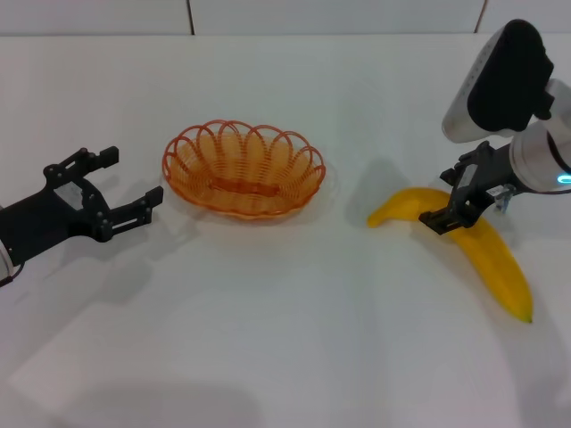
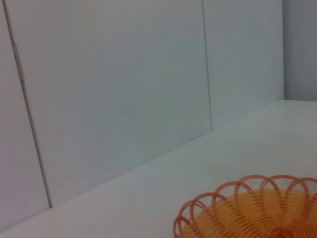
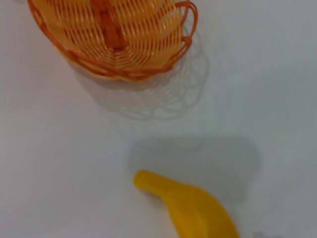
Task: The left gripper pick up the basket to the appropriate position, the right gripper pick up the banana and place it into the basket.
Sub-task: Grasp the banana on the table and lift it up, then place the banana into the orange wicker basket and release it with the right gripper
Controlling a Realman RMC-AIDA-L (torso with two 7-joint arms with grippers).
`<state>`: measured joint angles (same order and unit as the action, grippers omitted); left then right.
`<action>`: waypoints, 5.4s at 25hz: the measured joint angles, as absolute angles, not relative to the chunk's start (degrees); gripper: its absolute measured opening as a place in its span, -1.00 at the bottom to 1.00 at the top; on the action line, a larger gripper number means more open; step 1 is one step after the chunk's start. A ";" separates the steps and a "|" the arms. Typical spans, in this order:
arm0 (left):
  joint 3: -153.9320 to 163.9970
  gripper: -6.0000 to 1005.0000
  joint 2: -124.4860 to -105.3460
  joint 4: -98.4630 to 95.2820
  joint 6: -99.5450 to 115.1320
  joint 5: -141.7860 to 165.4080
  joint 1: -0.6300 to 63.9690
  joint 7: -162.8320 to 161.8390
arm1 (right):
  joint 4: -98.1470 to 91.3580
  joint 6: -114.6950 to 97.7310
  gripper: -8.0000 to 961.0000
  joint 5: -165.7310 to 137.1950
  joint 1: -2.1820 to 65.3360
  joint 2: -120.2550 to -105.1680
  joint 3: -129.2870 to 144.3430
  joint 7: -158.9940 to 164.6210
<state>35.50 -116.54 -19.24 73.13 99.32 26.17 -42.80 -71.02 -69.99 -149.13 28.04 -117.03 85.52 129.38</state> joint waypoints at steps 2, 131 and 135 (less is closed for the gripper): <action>35.45 0.77 -116.54 -19.24 73.12 99.32 26.18 -42.80 | -71.01 -69.94 0.51 -149.14 28.04 -117.04 85.52 129.37; 35.56 0.77 -116.71 -18.37 73.56 98.53 26.91 -42.34 | -67.79 -26.51 0.11 -138.46 39.31 -117.42 118.18 121.01; 35.56 0.77 -116.73 -18.37 73.56 98.53 26.91 -42.29 | -67.52 -26.44 0.12 -138.59 39.51 -117.42 118.33 121.01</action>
<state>35.56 -116.73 -18.37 73.56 98.53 26.91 -42.29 -67.52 -26.44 -138.59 39.51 -117.42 118.33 121.01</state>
